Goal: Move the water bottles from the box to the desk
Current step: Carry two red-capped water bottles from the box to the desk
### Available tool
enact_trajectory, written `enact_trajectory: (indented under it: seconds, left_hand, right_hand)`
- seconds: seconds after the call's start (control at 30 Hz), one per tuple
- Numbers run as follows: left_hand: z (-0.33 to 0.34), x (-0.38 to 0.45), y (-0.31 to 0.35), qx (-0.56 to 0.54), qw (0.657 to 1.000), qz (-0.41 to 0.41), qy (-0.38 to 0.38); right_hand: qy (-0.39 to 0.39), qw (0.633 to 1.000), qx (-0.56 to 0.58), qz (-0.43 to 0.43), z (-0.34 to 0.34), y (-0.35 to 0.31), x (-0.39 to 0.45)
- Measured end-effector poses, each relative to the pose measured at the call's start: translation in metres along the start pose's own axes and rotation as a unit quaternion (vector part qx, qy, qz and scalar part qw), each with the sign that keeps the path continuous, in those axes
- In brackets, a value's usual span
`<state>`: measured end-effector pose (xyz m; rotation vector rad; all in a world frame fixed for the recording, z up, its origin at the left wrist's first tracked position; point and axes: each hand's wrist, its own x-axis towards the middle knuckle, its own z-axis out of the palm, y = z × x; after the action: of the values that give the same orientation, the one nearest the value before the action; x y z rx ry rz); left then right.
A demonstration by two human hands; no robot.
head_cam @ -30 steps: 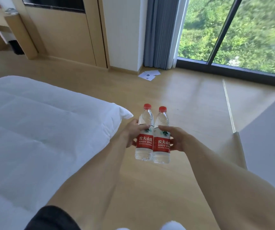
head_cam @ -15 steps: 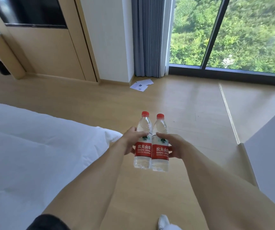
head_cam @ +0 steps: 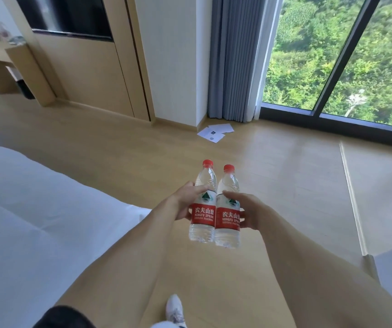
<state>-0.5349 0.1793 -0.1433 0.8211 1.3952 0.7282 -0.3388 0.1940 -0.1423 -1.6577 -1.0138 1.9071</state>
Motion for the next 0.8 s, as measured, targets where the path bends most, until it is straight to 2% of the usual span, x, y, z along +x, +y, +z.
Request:
enact_trajectory:
  seconds: [0.47, 0.8]
  left_hand:
    - [-0.09, 0.215, 0.12, 0.008, 0.999, -0.003, -0.033]
    - [-0.161, 0.321, 0.192, 0.014, 1.0, -0.008, 0.004]
  right_hand:
    - [0.054, 0.998, -0.013, 0.016, 0.006, -0.173, 0.189]
    - [0.026, 0.999, -0.019, 0.014, 0.031, -0.275, 0.305]
